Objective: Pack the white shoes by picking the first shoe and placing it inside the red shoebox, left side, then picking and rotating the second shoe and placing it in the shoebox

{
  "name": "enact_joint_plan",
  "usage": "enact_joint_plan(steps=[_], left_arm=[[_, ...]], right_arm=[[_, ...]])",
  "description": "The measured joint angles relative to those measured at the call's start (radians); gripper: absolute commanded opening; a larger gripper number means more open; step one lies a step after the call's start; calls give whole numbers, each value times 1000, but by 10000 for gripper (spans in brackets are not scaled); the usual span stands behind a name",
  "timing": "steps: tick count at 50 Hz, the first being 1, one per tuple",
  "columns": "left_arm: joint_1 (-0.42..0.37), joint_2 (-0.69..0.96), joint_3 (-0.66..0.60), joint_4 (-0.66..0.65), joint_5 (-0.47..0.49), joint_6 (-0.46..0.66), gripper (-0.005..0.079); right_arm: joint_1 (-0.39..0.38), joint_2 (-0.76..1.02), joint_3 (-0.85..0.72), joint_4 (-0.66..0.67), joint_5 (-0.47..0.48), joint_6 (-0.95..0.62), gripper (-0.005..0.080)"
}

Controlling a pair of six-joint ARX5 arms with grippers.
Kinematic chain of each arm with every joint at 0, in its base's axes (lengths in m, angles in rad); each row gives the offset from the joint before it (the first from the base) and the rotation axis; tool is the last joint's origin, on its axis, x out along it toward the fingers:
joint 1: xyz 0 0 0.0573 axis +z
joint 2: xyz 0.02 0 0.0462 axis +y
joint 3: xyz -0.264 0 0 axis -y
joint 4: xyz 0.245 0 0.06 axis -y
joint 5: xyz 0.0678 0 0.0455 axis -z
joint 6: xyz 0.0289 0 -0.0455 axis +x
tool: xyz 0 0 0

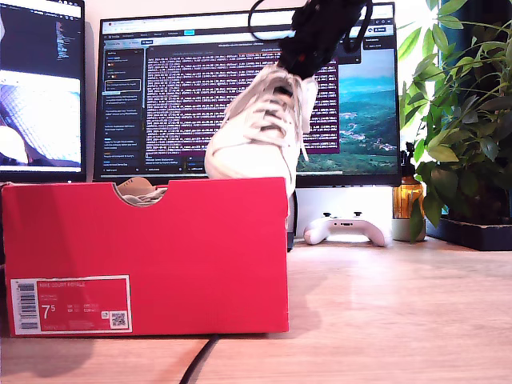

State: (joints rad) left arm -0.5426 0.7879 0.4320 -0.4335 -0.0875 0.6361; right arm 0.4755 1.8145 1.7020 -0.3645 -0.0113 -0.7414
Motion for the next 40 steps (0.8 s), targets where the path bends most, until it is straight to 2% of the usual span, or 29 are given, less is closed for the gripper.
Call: enact_joint_plan(steps=[20,40], left_arm=[[0,0,0,0,0,0,-11],[0,0,0,0,0,0,-11]], right_arm=[[63,33,0,-5,0,0,-10],[67,129,0,-39,4,30,-10]])
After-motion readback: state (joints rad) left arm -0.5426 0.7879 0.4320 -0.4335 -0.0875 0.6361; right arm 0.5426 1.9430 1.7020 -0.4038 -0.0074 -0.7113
